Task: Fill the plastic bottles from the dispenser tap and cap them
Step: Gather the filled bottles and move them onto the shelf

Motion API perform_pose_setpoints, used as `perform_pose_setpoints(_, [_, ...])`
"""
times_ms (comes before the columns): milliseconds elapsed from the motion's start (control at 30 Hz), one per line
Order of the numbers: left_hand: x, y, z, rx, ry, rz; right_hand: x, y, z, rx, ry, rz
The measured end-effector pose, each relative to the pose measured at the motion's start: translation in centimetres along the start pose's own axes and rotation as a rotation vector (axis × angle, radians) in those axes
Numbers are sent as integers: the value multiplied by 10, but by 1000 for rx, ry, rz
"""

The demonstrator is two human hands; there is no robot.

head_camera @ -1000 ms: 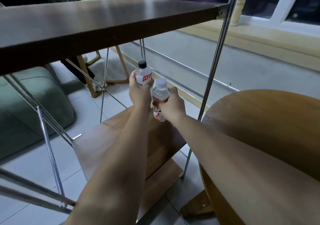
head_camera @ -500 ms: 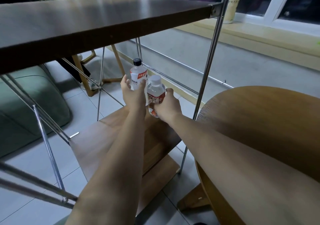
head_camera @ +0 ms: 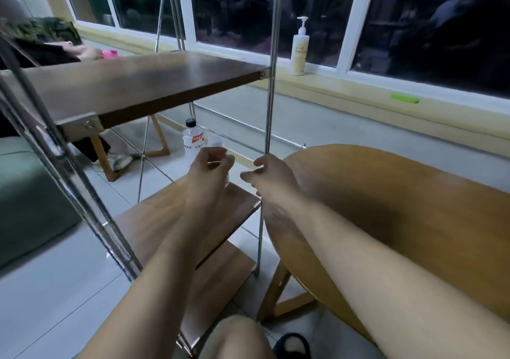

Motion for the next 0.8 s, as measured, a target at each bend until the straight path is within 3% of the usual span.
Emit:
perform_pose_setpoints(500, [252,-100,-197,73,-413,622,310,251,39,180,162,-358])
perform_pose_setpoints(800, [440,-144,-299,154,-712,829,506,368,34,251,251,-619])
Point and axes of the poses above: each hand's wrist, its own x-axis away from the middle knuckle, its own y-axis out of the back of the hand, z = x × y, the point moved 10 cm from there along -x, towards the middle knuckle, and after that the axes turned 8 degrees about -x, right-handed, at the moved point
